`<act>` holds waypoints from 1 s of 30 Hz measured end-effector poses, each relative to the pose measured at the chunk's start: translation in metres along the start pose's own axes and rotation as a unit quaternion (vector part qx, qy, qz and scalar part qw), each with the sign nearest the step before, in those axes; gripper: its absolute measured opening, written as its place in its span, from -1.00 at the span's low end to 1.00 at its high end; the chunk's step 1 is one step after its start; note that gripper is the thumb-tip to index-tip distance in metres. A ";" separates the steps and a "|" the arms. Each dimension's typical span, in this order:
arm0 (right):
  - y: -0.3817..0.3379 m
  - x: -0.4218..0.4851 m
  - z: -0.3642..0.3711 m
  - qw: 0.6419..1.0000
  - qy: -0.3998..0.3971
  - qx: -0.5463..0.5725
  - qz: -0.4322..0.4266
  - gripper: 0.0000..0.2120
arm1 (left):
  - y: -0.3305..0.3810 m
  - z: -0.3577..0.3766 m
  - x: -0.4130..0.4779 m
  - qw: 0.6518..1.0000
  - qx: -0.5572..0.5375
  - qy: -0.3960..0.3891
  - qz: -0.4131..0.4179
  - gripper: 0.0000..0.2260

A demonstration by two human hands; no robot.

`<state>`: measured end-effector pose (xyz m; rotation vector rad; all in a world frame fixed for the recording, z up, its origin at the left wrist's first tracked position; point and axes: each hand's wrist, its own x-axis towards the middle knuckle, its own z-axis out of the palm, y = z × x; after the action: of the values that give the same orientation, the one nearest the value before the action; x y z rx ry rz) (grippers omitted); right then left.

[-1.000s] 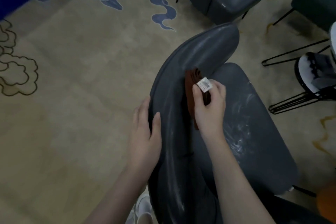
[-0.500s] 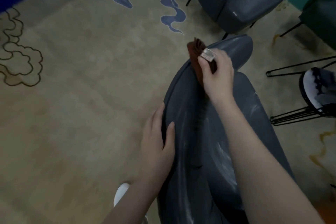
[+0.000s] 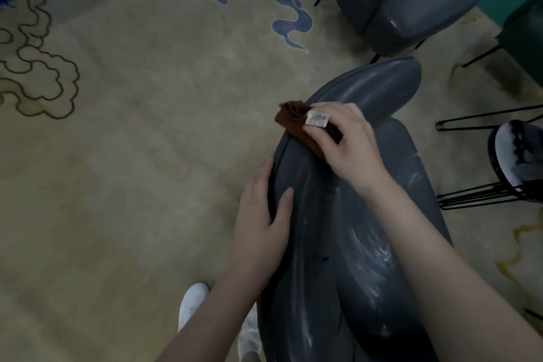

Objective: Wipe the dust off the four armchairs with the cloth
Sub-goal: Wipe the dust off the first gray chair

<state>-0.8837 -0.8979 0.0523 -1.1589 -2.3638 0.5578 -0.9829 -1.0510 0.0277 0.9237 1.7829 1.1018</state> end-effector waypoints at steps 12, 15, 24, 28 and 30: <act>-0.007 -0.023 0.000 0.996 -0.036 0.009 -0.079 -0.88 | -0.008 -0.004 -0.028 0.994 -0.077 0.072 -0.028 -0.72; -0.013 -0.031 0.003 0.996 -0.029 0.014 -0.083 -0.90 | -0.010 -0.002 -0.035 0.992 -0.097 0.080 -0.030 -0.67; -0.011 -0.043 -0.004 0.996 0.011 0.046 -0.070 -0.88 | -0.019 0.000 -0.034 0.987 -0.135 0.083 -0.038 -0.68; -0.010 -0.042 0.007 0.998 -0.005 0.029 -0.048 -0.88 | -0.024 0.000 -0.033 0.986 -0.142 0.070 -0.045 -0.69; -0.018 -0.056 0.009 0.998 -0.002 0.038 -0.046 -0.88 | -0.024 -0.001 -0.033 0.986 -0.149 0.068 -0.041 -0.69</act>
<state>-0.8691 -0.9547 0.0428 -1.0123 -2.3636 0.6134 -0.9748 -1.0888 0.0148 0.6034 1.6874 1.3596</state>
